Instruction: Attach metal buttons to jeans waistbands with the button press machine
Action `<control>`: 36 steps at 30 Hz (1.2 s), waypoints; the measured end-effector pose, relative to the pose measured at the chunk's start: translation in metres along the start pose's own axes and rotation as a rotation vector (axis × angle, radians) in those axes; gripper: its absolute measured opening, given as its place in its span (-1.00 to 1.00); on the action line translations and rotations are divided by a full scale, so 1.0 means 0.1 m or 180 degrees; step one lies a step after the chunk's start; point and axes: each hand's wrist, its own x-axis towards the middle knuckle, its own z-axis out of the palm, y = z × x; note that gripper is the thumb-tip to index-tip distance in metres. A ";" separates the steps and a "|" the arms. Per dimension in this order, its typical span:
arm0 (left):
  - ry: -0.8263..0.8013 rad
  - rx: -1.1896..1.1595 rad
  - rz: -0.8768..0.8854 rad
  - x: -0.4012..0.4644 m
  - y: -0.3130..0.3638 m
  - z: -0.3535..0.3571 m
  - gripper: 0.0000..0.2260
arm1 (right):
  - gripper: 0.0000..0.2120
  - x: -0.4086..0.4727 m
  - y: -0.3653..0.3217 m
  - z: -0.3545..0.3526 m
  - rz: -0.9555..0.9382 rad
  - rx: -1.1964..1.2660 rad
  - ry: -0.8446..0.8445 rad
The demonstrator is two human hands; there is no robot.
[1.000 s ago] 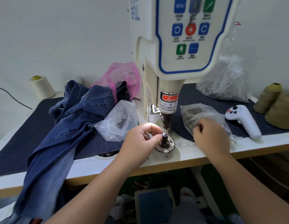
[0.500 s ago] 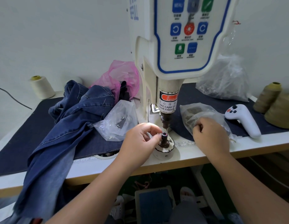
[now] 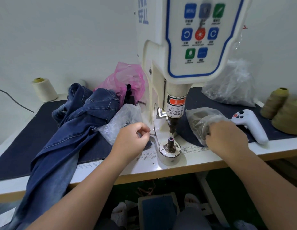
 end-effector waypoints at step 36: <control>0.0705 -0.0186 -0.0519 0.16 -0.44 -0.04 -0.82 | -0.81 0.00 0.04 -0.01 -0.0223 0.0490 0.0054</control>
